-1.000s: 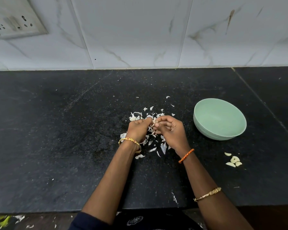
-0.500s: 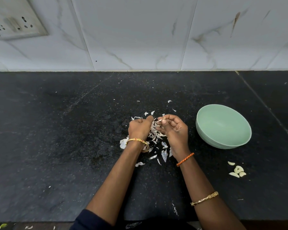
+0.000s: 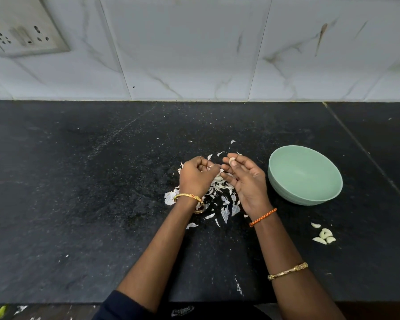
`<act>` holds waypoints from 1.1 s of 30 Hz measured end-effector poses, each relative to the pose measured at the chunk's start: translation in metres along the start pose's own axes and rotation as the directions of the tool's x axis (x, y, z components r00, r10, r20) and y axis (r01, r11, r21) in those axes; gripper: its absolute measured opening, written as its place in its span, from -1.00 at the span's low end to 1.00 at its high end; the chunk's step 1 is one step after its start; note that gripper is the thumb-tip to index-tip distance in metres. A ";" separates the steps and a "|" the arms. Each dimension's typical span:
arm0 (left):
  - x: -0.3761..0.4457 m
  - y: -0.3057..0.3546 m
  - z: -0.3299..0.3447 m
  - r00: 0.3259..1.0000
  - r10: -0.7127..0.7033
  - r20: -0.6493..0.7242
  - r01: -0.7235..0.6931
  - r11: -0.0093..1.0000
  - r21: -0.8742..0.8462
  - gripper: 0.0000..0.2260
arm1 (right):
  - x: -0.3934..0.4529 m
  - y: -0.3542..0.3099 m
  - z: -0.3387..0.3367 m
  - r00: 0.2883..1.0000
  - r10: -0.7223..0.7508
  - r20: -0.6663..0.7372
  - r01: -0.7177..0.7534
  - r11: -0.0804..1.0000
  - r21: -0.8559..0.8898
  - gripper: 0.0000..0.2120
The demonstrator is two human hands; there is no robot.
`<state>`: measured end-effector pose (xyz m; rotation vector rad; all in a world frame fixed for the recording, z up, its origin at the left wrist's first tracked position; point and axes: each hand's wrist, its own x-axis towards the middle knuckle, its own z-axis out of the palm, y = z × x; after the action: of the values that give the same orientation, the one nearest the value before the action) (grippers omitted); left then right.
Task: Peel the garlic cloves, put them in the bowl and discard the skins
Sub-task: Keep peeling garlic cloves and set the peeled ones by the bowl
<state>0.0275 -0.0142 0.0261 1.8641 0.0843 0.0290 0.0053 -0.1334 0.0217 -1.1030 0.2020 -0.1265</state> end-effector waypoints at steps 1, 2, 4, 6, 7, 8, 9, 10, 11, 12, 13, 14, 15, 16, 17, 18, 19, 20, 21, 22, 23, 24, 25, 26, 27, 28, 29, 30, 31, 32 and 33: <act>-0.003 0.001 0.001 0.999 0.040 0.003 -0.040 0.999 0.010 -0.93 | -0.001 0.000 -0.001 1.000 -0.002 0.007 0.002 1.000 -0.010 -0.84; -0.006 0.001 0.001 0.996 0.087 0.004 -0.087 0.996 0.018 -0.95 | -0.003 0.001 -0.002 1.000 -0.005 0.013 0.006 1.000 -0.020 -0.84; -0.012 0.001 0.003 0.985 0.170 0.004 -0.170 0.985 0.032 -0.94 | -0.007 0.002 -0.006 1.000 -0.014 0.019 0.014 1.000 -0.026 -0.84; -0.016 0.000 0.003 0.975 0.220 -0.016 -0.219 0.974 0.051 -0.98 | -0.010 0.005 -0.009 0.999 -0.033 0.015 0.034 0.998 -0.058 -0.83; -0.017 -0.001 0.002 0.970 0.241 -0.025 -0.239 0.969 0.059 -0.97 | -0.012 0.005 -0.010 0.999 -0.047 0.013 0.048 0.995 -0.087 -0.82; -0.018 -0.003 0.001 0.965 0.260 -0.021 -0.259 0.964 0.063 -0.96 | -0.013 0.007 -0.012 0.998 -0.062 0.013 0.063 0.991 -0.115 -0.81; -0.018 -0.004 0.000 0.961 0.277 -0.006 -0.276 0.959 0.066 -0.95 | -0.015 0.007 -0.013 0.997 -0.075 0.014 0.076 0.987 -0.139 -0.80; -0.019 -0.006 -0.001 0.958 0.288 0.009 -0.288 0.955 0.071 -0.94 | -0.016 0.008 -0.013 0.996 -0.085 0.016 0.087 0.983 -0.159 -0.79; -0.019 -0.007 -0.002 0.957 0.289 0.015 -0.290 0.954 0.076 -0.94 | -0.017 0.009 -0.014 0.996 -0.091 0.022 0.094 0.980 -0.174 -0.77; -0.018 -0.009 -0.003 0.960 0.280 0.016 -0.281 0.957 0.079 -0.93 | -0.018 0.009 -0.014 0.995 -0.096 0.028 0.100 0.978 -0.186 -0.77; -0.018 -0.010 -0.004 0.964 0.266 0.020 -0.267 0.960 0.082 -0.93 | -0.019 0.010 -0.014 0.994 -0.100 0.035 0.105 0.974 -0.199 -0.77; -0.018 -0.011 -0.005 0.966 0.255 0.032 -0.257 0.962 0.089 -0.93 | -0.019 0.011 -0.014 0.994 -0.103 0.041 0.110 0.970 -0.215 -0.77; -0.018 -0.012 -0.006 0.967 0.248 0.054 -0.253 0.962 0.103 -0.93 | -0.020 0.012 -0.014 0.994 -0.102 0.044 0.110 0.966 -0.233 -0.78; -0.018 -0.012 -0.007 0.966 0.246 0.080 -0.255 0.959 0.126 -0.93 | -0.019 0.012 -0.014 0.994 -0.096 0.043 0.104 0.962 -0.251 -0.79; -0.018 -0.013 -0.008 0.963 0.249 0.105 -0.264 0.952 0.157 -0.93 | -0.019 0.013 -0.015 0.996 -0.086 0.037 0.093 0.959 -0.268 -0.80; -0.018 -0.013 -0.009 0.959 0.255 0.127 -0.276 0.942 0.191 -0.92 | -0.018 0.014 -0.016 0.997 -0.075 0.028 0.080 0.955 -0.286 -0.81; -0.017 -0.014 -0.010 0.954 0.261 0.147 -0.289 0.931 0.225 -0.91 | -0.017 0.014 -0.016 0.998 -0.064 0.018 0.067 0.950 -0.305 -0.82; -0.016 -0.014 -0.011 0.951 0.264 0.163 -0.299 0.918 0.260 -0.91 | -0.016 0.015 -0.016 0.998 -0.057 0.010 0.057 0.945 -0.323 -0.83; -0.016 -0.014 -0.012 0.949 0.264 0.173 -0.306 0.904 0.300 -0.90 | -0.015 0.015 -0.016 0.999 -0.050 0.006 0.049 0.940 -0.338 -0.84; -0.015 -0.014 -0.012 0.949 0.262 0.176 -0.309 0.888 0.341 -0.90 | -0.013 0.015 -0.016 0.999 -0.044 0.007 0.043 0.936 -0.349 -0.86; -0.015 -0.012 -0.013 0.949 0.263 0.175 -0.312 0.871 0.379 -0.91 | -0.012 0.016 -0.016 0.999 -0.039 0.009 0.039 0.933 -0.357 -0.86; -0.014 -0.011 -0.014 0.947 0.268 0.177 -0.318 0.855 0.409 -0.91 | -0.011 0.016 -0.015 0.999 -0.036 0.010 0.037 0.929 -0.367 -0.87; -0.013 -0.010 -0.014 0.944 0.276 0.183 -0.329 0.840 0.432 -0.91 | -0.010 0.016 -0.015 0.999 -0.037 0.013 0.039 0.921 -0.387 -0.87; -0.012 -0.009 -0.015 0.939 0.283 0.194 -0.342 0.824 0.452 -0.91 | -0.009 0.015 -0.015 0.999 -0.042 0.019 0.046 0.908 -0.416 -0.87; -0.011 -0.008 -0.015 0.935 0.290 0.204 -0.354 0.808 0.471 -0.91 | -0.007 0.015 -0.015 0.998 -0.047 0.030 0.055 0.892 -0.449 -0.86; -0.010 -0.007 -0.015 0.932 0.298 0.208 -0.363 0.793 0.490 -0.91 | -0.006 0.014 -0.016 0.998 -0.050 0.039 0.063 0.876 -0.478 -0.86; -0.009 -0.006 -0.014 0.930 0.305 0.206 -0.368 0.781 0.504 -0.90 | -0.004 0.014 -0.016 0.998 -0.053 0.045 0.068 0.864 -0.498 -0.86; -0.008 -0.006 -0.013 0.929 0.313 0.199 -0.371 0.776 0.510 -0.89 | -0.003 0.014 -0.016 0.997 -0.056 0.045 0.071 0.858 -0.510 -0.86; -0.008 -0.006 -0.012 0.928 0.320 0.189 -0.372 0.776 0.510 -0.88 | -0.003 0.014 -0.017 0.997 -0.059 0.045 0.074 0.853 -0.517 -0.86; -0.007 -0.006 -0.011 0.928 0.326 0.180 -0.371 0.780 0.504 -0.88 | -0.002 0.014 -0.017 0.997 -0.063 0.046 0.078 0.849 -0.523 -0.87; -0.006 -0.006 -0.010 0.928 0.330 0.172 -0.371 0.786 0.495 -0.88 | -0.002 0.015 -0.017 0.996 -0.070 0.049 0.085 0.845 -0.528 -0.88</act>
<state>0.0204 -0.0038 0.0231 2.4033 -0.3480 0.2121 -0.0004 -0.1408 0.0015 -1.6694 0.1709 -0.1308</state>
